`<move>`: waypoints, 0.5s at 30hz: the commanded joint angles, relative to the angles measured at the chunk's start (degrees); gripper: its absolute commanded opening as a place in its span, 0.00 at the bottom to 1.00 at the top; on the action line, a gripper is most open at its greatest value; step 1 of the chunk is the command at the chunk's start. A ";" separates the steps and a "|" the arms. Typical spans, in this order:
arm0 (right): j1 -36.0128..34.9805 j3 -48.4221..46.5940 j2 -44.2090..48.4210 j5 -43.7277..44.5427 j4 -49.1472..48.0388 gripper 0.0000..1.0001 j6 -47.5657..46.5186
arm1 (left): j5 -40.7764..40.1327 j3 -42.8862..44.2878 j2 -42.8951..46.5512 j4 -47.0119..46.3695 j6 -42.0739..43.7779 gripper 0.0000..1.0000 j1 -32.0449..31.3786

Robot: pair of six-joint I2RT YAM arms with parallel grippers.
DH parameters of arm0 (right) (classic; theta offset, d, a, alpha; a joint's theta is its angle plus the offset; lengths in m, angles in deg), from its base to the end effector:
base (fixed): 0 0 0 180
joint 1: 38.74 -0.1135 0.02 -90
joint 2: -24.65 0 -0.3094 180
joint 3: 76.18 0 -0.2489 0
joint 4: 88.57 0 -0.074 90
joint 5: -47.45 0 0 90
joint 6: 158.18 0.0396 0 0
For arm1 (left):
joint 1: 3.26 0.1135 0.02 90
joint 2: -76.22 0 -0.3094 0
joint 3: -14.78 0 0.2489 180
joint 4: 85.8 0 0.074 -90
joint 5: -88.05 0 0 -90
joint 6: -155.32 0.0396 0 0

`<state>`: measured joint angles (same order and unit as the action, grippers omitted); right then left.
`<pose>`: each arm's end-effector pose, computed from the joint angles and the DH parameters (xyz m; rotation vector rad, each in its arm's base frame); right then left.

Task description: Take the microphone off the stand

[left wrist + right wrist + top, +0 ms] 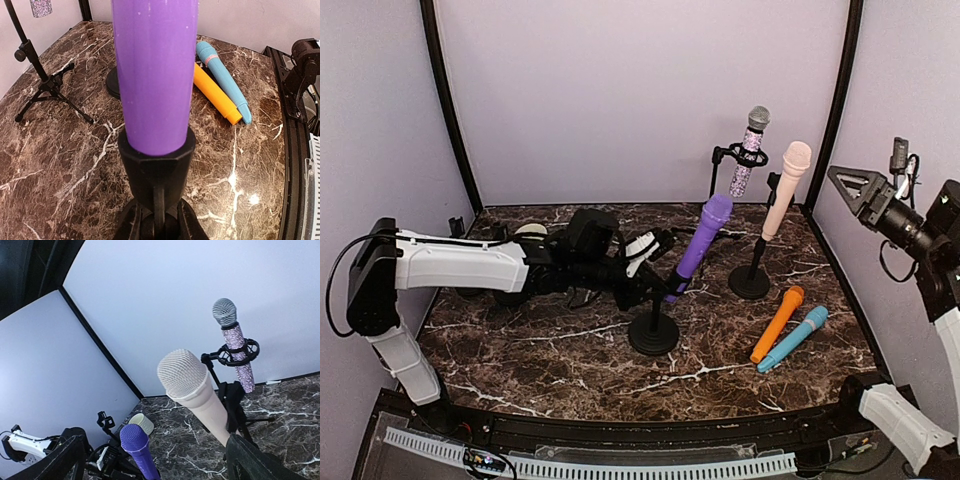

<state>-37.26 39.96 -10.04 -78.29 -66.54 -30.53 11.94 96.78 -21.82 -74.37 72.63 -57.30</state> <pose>0.0888 0.0208 0.4241 -0.0136 1.5446 0.9550 0.2285 -0.3312 0.2992 1.2136 1.7394 -0.7459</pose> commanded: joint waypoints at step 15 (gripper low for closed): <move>-46.62 -8.96 -20.25 35.19 2.25 0.95 -9.87 | 3.10 -10.85 6.84 -8.62 -0.67 0.00 0.14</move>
<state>-77.66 32.53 -27.03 -57.01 -62.39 -38.69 13.17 88.06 -17.45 -82.46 72.26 -57.15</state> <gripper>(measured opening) 0.958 0.227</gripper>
